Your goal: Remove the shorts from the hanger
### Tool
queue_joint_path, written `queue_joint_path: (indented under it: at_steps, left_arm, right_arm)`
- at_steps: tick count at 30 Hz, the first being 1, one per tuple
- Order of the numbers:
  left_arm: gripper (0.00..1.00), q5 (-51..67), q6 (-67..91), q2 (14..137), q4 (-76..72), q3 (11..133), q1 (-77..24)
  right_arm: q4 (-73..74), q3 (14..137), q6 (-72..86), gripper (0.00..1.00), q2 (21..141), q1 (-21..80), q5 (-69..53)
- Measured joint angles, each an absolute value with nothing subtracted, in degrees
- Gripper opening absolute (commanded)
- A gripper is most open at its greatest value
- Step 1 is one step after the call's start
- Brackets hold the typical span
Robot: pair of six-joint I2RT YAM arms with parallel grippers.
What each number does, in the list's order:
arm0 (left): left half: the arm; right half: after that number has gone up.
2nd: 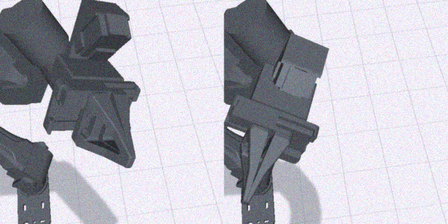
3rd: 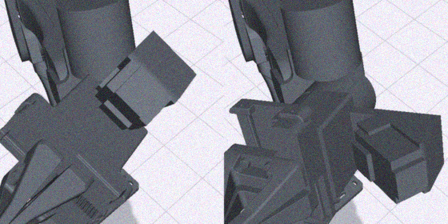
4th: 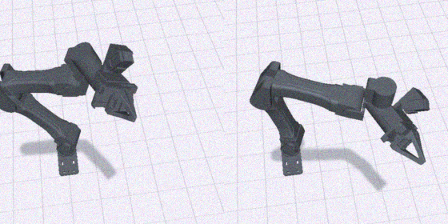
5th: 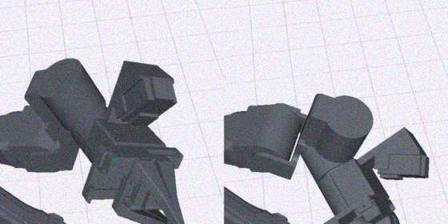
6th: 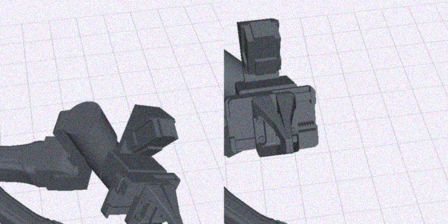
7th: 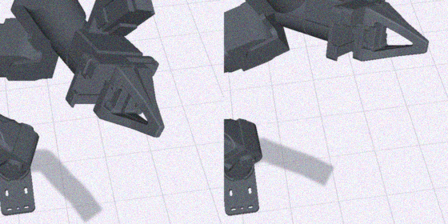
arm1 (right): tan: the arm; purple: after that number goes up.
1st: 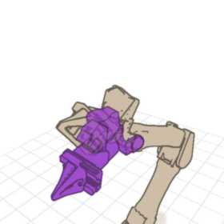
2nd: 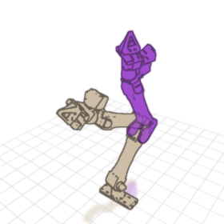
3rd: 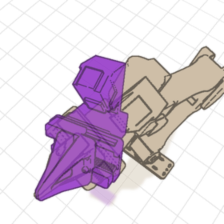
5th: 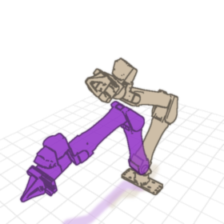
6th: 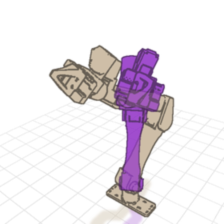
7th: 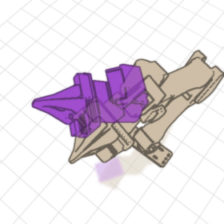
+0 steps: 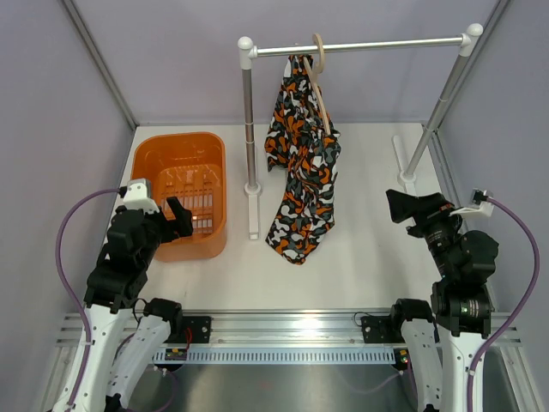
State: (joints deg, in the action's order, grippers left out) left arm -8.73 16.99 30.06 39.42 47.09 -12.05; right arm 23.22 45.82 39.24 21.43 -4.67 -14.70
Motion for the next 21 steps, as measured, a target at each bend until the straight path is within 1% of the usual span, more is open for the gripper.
queue_joint_path:
  at_steps: [11, 14, 17, 21]
  left_arm:
    - [0.99, -8.75, 17.02, 30.06, 39.42, 47.09, -12.05]
    - [0.99, -8.75, 17.02, 29.93, 39.48, 47.09, -12.05]
    - [0.99, -8.78, 17.02, 29.54, 39.55, 47.09, -12.05]
    - [0.99, -8.78, 17.04, 29.23, 39.59, 47.09, -12.05]
  right_arm:
    - [26.61, 45.91, 37.50, 0.99, 21.39, -4.67, -14.04]
    - [27.33, 47.92, 35.57, 0.99, 22.55, -4.67, -14.02]
    - [27.20, 53.80, 33.80, 0.99, 26.65, -4.67, -14.04]
    - [24.23, 69.19, 32.03, 0.99, 39.90, -4.69, -15.92]
